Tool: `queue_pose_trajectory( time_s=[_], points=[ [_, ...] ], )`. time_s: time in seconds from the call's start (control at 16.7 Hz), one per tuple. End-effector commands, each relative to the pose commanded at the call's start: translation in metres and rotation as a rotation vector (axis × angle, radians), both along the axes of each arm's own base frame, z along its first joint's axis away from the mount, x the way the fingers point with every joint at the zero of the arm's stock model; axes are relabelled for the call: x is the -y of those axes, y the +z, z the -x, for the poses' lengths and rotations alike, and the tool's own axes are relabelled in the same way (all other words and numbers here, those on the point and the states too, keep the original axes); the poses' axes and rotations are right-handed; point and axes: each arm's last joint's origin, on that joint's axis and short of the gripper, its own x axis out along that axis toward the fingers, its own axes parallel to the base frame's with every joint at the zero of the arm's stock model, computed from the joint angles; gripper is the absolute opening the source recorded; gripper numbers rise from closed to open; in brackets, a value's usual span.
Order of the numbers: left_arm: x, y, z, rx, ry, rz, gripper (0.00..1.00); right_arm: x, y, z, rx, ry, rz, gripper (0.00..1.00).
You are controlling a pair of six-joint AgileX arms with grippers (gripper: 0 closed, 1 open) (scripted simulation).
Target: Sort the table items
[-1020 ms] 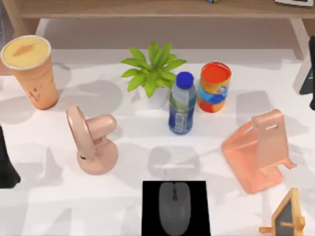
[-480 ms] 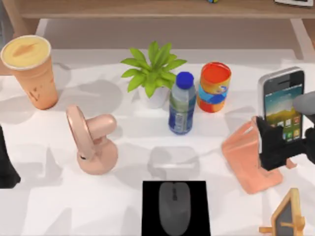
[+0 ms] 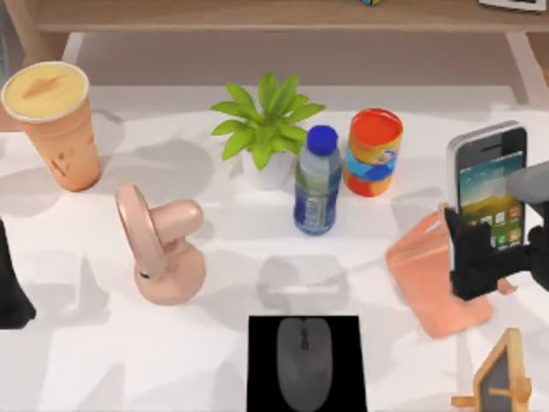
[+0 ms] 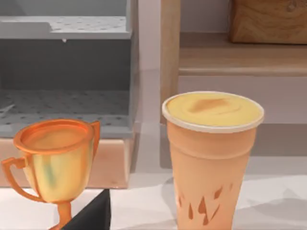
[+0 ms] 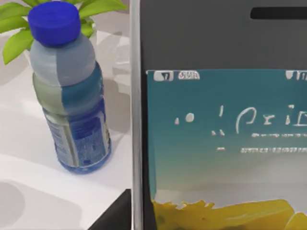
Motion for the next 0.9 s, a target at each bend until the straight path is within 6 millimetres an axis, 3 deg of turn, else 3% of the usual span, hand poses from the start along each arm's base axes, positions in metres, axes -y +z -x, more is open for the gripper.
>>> queue_pose_trajectory(
  time_s=[0.6,0.9],
  points=[
    [0.0,0.0,0.0,0.0,0.0,0.0,1.0,0.0,0.0,0.0,0.0,0.0,0.0,0.98],
    [0.0,0.0,0.0,0.0,0.0,0.0,1.0,0.0,0.0,0.0,0.0,0.0,0.0,1.0]
  ],
)
